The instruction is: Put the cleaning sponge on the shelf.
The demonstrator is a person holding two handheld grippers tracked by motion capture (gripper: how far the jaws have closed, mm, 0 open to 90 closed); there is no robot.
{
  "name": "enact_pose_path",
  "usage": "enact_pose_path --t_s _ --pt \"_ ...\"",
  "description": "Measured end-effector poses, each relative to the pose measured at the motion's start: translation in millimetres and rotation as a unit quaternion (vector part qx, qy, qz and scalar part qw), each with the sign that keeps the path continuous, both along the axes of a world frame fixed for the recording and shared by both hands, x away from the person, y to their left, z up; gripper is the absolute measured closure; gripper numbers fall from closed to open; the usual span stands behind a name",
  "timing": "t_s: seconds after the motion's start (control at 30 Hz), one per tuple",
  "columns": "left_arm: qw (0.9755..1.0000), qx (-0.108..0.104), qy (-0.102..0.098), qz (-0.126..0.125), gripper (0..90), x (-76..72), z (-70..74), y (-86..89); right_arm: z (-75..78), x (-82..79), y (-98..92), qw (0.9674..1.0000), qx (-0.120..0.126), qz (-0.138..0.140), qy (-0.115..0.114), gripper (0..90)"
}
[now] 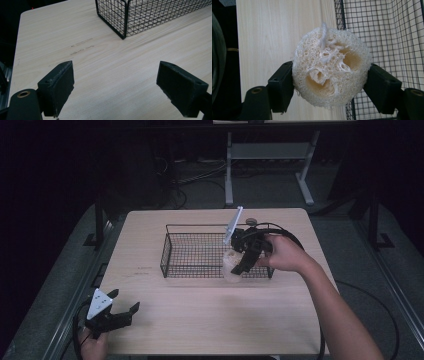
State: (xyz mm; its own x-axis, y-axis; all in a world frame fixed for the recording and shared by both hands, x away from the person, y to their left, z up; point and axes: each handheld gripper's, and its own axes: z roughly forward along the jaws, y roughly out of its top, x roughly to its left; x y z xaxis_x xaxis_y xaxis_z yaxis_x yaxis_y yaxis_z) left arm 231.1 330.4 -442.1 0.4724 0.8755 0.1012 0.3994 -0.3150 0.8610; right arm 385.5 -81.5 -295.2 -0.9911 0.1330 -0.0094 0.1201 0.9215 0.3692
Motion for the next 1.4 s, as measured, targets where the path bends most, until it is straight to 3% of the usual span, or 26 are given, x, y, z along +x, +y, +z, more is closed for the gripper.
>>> enact_pose_path --t_s 0.67,1.4 --pt "1.0 0.0 -0.001 -0.001 13.7 0.3 -0.1 -0.1 17.8 18.6 9.1 0.9999 0.001 -0.005 -0.01 28.5" --pt "1.0 -0.001 0.0 -0.003 13.7 0.3 -0.3 -0.5 11.1 40.9 6.1 0.9995 0.013 -0.029 0.0 28.5"
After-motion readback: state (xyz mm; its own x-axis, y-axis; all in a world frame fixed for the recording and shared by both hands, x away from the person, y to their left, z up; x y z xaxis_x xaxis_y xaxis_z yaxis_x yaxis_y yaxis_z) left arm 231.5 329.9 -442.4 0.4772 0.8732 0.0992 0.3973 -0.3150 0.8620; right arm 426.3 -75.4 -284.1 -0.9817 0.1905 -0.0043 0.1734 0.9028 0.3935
